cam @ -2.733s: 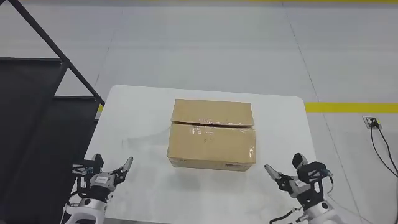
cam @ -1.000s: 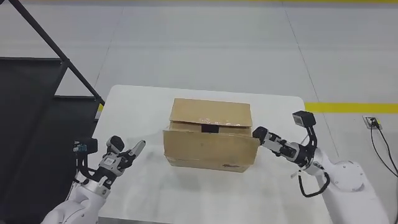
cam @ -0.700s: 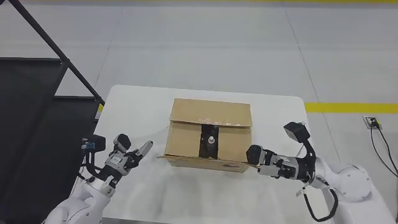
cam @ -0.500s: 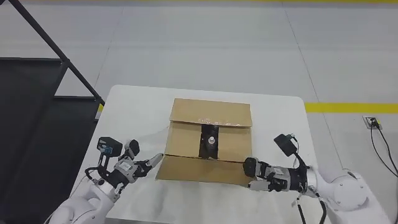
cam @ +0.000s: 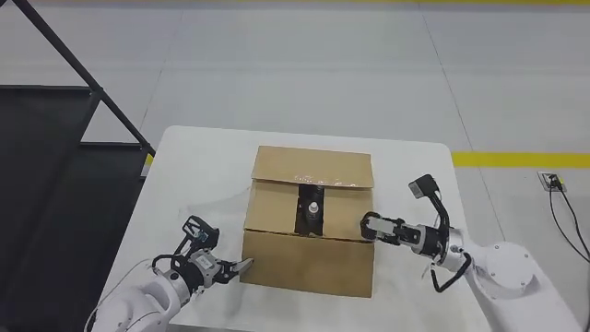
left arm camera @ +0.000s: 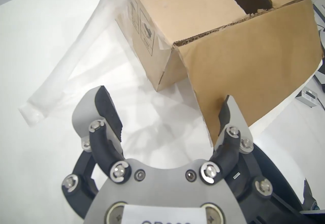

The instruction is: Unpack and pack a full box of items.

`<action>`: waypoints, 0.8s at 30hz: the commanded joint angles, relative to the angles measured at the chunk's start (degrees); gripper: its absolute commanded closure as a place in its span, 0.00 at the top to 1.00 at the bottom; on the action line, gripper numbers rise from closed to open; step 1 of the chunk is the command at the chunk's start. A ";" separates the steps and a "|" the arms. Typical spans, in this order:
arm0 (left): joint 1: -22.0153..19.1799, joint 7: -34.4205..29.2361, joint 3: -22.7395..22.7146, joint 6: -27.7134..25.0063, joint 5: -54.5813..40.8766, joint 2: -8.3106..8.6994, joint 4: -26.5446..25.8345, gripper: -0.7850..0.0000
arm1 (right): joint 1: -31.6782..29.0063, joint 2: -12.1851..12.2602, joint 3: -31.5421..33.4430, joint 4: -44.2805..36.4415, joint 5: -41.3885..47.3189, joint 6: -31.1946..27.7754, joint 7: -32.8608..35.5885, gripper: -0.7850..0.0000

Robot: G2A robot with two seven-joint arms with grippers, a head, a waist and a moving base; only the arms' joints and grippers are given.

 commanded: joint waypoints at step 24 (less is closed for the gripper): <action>-0.26 0.21 0.32 0.19 -0.22 -0.01 0.29 1.00 | 16.71 -4.55 -12.30 18.01 6.64 10.12 -17.32 1.00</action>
